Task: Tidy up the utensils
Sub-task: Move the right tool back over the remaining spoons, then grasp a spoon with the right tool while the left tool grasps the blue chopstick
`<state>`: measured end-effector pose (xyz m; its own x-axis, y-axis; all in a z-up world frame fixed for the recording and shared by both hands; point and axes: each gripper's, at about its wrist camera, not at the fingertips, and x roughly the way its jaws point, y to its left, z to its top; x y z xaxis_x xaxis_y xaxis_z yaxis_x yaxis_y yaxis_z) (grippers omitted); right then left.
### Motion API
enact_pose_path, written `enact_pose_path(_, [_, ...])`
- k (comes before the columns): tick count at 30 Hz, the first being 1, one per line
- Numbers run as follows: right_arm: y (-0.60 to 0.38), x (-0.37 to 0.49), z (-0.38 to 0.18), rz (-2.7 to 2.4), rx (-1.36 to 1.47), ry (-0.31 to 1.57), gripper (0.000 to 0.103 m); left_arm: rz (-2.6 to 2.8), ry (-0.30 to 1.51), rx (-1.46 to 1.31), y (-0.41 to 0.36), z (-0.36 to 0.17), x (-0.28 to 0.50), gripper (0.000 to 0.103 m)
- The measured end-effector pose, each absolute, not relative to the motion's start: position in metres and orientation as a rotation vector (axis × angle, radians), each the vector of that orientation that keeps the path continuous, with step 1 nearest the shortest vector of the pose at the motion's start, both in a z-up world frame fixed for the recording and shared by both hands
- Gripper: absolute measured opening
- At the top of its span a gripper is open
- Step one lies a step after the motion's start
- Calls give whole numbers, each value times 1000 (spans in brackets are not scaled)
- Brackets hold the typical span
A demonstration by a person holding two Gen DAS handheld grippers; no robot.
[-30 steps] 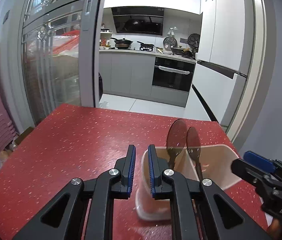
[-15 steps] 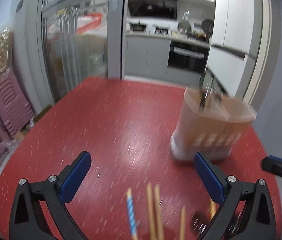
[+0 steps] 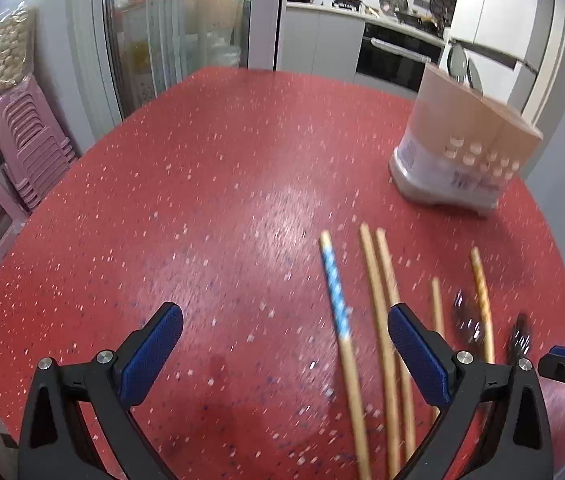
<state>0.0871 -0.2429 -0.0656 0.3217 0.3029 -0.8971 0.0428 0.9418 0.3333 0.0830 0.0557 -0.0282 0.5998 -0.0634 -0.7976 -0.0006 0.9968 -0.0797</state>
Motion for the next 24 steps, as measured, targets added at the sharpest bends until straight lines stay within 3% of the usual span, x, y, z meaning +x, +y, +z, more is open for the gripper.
enact_pose_path(9, [-217,71,-71,158,229,1266,63,-38,985,-25,51,-46,73,103])
enact_pose_path(19, [-191,70,-70,110,107,1262,59,-21,1014,-19,56,-55,80,103])
enact_pose_path(24, [-181,76,-74,93,24,1241,48,-12,1022,-8,57,-58,84,103])
